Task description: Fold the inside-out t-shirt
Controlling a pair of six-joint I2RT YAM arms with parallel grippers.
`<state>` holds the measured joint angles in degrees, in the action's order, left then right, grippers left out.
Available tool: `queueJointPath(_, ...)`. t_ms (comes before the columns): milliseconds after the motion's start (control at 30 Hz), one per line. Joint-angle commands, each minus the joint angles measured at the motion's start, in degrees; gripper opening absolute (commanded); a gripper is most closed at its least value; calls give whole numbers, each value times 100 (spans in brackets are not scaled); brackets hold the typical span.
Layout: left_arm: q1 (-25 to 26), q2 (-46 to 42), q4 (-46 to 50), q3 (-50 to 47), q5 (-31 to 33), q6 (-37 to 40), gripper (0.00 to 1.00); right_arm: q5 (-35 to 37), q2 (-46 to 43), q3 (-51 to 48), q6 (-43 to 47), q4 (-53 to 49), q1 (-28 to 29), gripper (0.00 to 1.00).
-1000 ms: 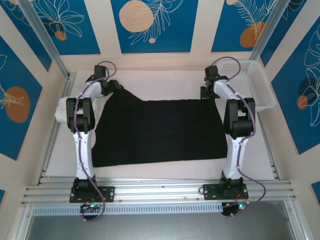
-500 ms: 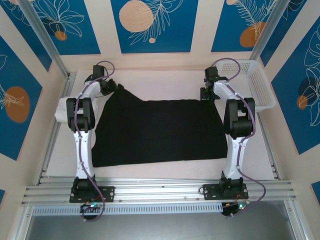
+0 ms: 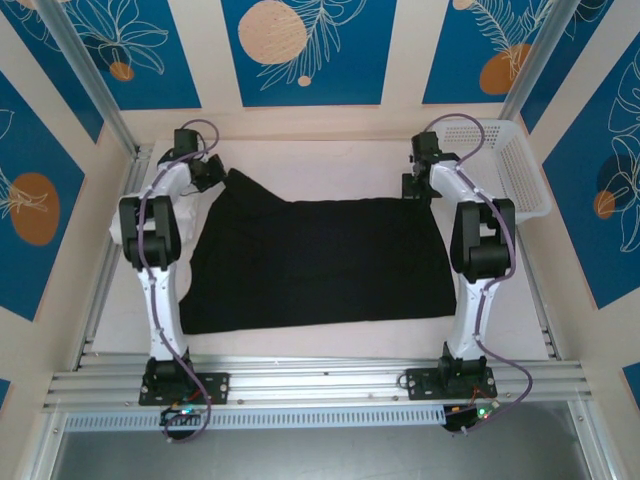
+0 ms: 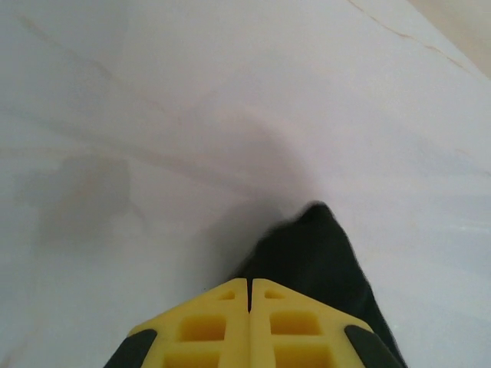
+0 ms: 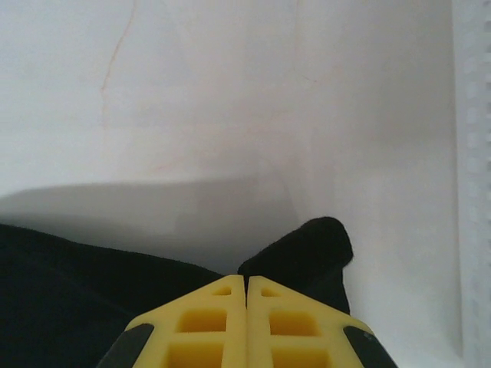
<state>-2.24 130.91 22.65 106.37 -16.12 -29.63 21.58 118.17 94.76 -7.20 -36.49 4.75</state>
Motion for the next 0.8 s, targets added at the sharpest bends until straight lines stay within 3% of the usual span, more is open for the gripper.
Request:
queueJointPath(0,-48,-1416,-736,-909,-223,-427,0,-173,-675,-288,2,87,11,0)
queueJointPath(133,-57,-2776,-694,-2141,-176,-640,0,-20,-1260,-981,-62,188,8,0)
queueJointPath(333,-186,-4618,360,-3291,59,-464,0,329,-2047,-1890,-151,115,-60,0)
queueJointPath(767,-294,-6136,1836,-4682,-261,187,0,381,-3180,-3536,-1203,-279,-124,0)
